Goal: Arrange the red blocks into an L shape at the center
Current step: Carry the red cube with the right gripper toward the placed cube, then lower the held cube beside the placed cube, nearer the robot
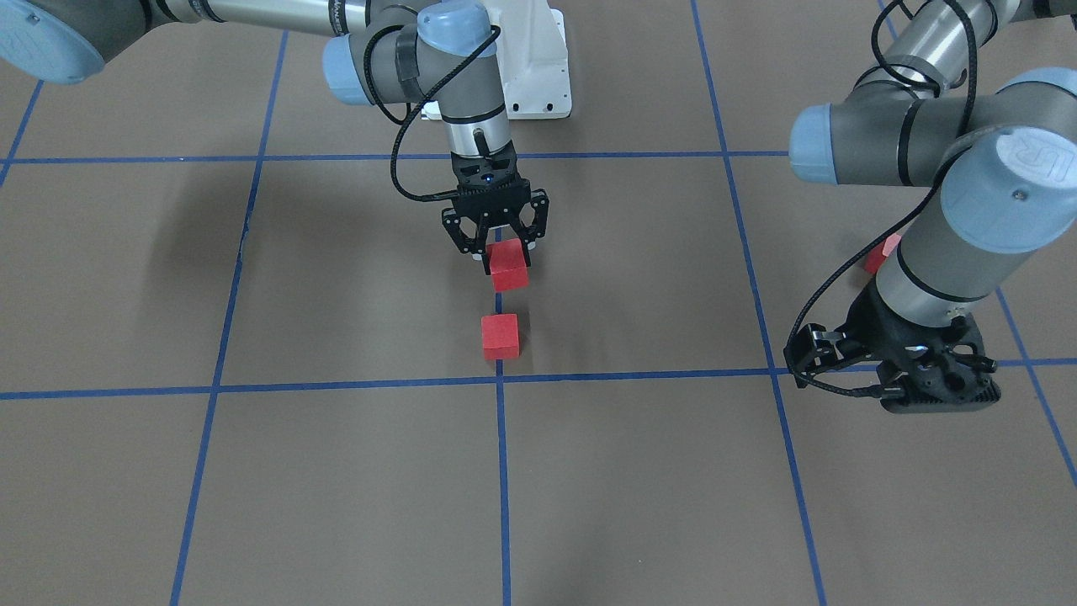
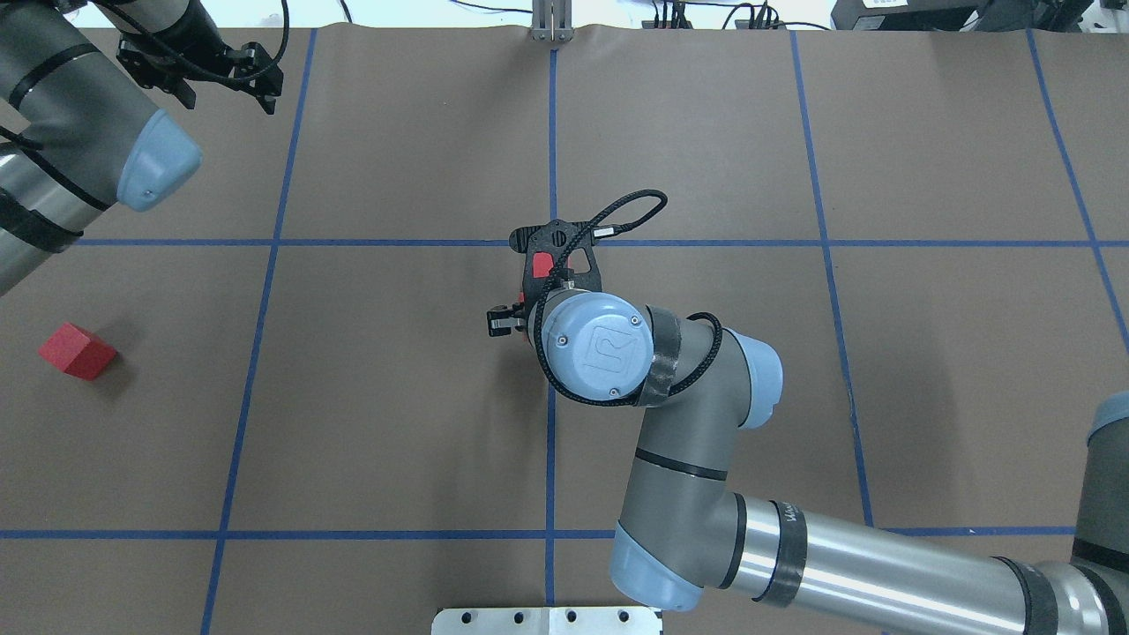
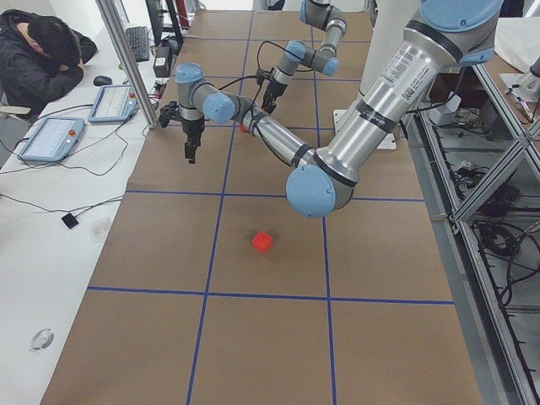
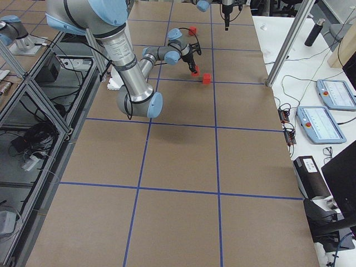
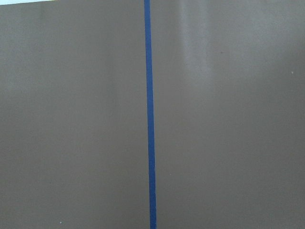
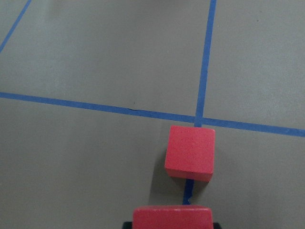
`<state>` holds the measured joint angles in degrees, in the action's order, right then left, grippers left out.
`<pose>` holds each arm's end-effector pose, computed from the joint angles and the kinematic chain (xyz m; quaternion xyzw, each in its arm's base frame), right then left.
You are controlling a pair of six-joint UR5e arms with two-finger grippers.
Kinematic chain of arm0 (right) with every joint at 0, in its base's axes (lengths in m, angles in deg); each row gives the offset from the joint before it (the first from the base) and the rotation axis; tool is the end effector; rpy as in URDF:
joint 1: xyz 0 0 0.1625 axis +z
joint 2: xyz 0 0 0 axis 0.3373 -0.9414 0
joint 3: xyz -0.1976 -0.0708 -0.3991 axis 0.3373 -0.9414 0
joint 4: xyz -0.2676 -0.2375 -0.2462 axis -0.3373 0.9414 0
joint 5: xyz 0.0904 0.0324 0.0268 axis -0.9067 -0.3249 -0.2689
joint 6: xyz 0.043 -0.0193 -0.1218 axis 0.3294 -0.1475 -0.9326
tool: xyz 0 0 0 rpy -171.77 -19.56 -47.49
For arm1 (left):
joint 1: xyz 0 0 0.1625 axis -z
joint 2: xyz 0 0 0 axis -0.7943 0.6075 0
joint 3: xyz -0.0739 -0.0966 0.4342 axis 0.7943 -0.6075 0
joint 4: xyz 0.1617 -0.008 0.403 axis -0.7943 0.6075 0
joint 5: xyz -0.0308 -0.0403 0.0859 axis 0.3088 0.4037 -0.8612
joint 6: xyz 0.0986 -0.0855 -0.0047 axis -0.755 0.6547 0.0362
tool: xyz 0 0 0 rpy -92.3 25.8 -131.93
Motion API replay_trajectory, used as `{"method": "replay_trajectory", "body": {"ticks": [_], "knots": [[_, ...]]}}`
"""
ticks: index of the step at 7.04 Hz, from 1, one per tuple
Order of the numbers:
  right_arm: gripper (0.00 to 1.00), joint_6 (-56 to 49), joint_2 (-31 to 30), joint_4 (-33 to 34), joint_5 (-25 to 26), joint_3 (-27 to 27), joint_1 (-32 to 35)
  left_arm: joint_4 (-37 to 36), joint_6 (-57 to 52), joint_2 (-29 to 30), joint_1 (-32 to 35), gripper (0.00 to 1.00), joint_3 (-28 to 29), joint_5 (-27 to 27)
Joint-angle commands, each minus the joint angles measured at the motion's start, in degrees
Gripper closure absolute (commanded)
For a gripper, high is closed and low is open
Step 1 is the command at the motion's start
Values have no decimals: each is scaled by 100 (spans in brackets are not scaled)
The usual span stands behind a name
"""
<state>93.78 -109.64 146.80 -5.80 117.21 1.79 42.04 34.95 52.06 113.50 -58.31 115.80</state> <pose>-0.6554 -0.4227 0.1951 0.2380 -0.4118 0.0286 0.8792 0.3089 -0.6956 0.3425 0.0790 0.3543 -0.0147 0.9317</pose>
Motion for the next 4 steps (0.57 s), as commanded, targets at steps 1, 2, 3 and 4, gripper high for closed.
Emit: {"method": "replay_trajectory", "body": {"ticks": [1,2,3,4], "knots": [[100,-51,123,301,-216,-71,82,3,2,-3,0,0,4,0],[100,-51,167,397,-365,-106,161,3,2,-3,0,0,4,0],[100,-42,184,389,-454,-220,205,3,2,-3,-9,0,4,0],[100,-42,263,380,-655,-325,292,3,-7,-3,-9,0,13,0]]}}
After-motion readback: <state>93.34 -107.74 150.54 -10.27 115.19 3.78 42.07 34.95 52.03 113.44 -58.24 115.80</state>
